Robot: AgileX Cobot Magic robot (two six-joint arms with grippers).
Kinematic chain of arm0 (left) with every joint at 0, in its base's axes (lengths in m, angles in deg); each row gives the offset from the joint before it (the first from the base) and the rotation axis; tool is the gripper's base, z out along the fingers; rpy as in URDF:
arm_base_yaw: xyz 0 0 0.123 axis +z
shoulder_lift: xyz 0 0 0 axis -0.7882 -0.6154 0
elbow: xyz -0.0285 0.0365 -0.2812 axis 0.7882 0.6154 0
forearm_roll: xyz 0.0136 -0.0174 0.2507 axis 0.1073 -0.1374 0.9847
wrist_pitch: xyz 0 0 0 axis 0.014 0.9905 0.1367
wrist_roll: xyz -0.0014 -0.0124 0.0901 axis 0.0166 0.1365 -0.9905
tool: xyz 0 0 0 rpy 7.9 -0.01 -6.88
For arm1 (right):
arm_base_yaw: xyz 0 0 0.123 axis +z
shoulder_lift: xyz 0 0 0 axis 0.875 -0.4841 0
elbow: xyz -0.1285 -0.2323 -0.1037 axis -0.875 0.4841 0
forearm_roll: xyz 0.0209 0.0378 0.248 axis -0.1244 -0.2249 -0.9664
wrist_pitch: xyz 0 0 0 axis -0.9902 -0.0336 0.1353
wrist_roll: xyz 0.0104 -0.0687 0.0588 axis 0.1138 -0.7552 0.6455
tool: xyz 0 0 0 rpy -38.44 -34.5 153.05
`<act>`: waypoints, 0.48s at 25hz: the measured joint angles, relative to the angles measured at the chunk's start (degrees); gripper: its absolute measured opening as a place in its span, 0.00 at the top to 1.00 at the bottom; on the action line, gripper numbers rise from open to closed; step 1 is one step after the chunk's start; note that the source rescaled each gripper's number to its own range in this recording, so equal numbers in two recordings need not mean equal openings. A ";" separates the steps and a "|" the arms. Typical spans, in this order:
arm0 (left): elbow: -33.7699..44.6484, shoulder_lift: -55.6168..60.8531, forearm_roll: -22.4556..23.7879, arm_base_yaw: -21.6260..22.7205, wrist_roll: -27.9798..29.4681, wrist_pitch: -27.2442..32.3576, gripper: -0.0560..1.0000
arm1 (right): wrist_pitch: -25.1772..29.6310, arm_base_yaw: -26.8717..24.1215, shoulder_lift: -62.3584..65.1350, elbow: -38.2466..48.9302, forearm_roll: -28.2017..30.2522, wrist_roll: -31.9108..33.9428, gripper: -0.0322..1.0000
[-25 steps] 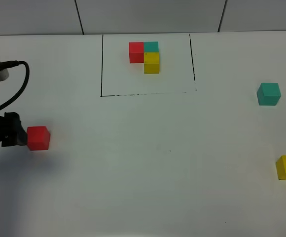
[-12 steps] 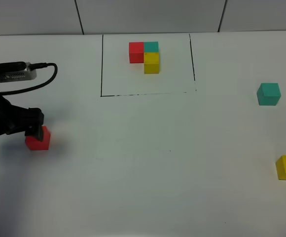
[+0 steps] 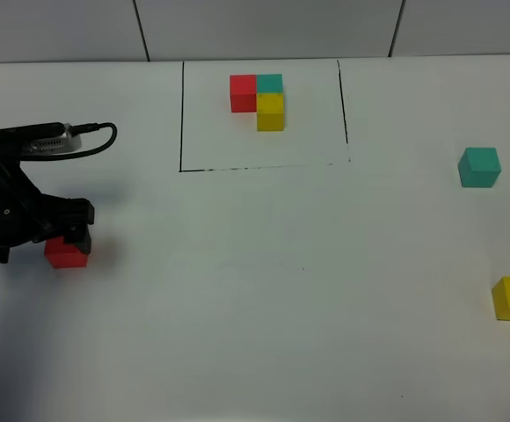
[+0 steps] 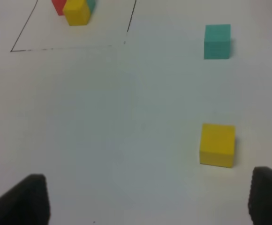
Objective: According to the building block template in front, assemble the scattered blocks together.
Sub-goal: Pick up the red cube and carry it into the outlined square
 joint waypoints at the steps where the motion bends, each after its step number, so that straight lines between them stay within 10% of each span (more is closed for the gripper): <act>1: 0.00 -0.37 -0.13 0.00 0.00 -0.44 0.04 | 0.00 0.00 0.00 0.00 0.00 0.00 0.23; 12: -0.26 -1.34 0.69 -2.77 0.06 -3.27 0.05 | 0.00 0.00 0.00 0.00 0.00 0.05 0.23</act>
